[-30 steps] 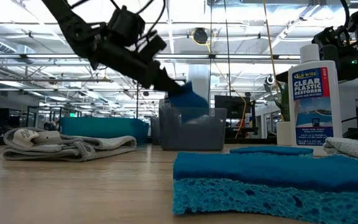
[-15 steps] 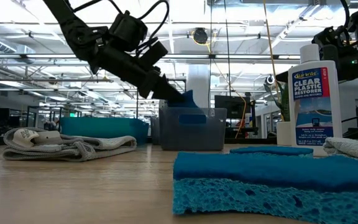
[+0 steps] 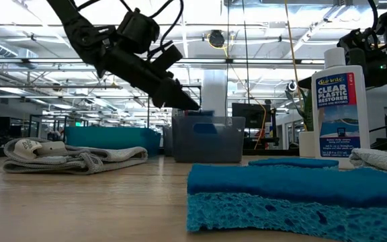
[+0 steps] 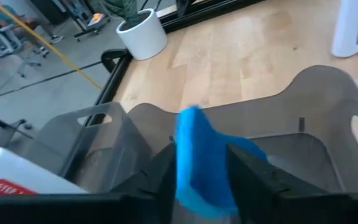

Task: Pick & Place Kitchen Items
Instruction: Put the blue sponge into the bottom black bin, then put the left gray microfiber towel into the blue bin

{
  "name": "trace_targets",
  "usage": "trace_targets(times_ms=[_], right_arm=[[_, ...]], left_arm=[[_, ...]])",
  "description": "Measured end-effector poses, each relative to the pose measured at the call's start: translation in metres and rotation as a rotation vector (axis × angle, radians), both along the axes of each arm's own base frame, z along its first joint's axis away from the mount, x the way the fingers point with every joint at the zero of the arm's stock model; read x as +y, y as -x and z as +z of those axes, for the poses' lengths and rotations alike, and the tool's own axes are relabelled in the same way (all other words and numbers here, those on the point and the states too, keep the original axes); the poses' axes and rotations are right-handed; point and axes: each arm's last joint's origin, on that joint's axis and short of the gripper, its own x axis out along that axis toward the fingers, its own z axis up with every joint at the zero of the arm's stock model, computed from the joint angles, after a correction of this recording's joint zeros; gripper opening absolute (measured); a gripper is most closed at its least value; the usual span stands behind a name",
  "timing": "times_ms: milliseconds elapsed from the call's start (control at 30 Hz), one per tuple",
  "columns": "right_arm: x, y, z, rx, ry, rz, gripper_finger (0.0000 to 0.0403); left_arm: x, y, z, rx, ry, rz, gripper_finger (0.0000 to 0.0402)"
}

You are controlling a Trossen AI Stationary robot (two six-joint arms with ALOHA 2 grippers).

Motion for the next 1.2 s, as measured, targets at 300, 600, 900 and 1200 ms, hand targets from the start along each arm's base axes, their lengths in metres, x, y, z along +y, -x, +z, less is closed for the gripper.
trace_targets(times_ms=[300,600,900,1200], right_arm=[[0.0,0.0,0.0,0.0,0.0,0.0,0.002],[0.0,0.0,0.0,0.0,0.0,0.0,0.002],[0.0,0.0,0.0,0.0,0.0,0.0,0.002],[0.0,0.0,0.0,0.0,0.0,0.0,0.002]], left_arm=[[-0.004,0.0,0.004,-0.011,-0.013,0.059,0.0234],[-0.032,0.014,0.048,-0.107,0.009,-0.004,0.0259],[-0.06,0.057,0.075,0.02,0.244,0.028,0.0251],[-0.084,0.086,0.058,0.317,0.506,0.054,0.0253]])
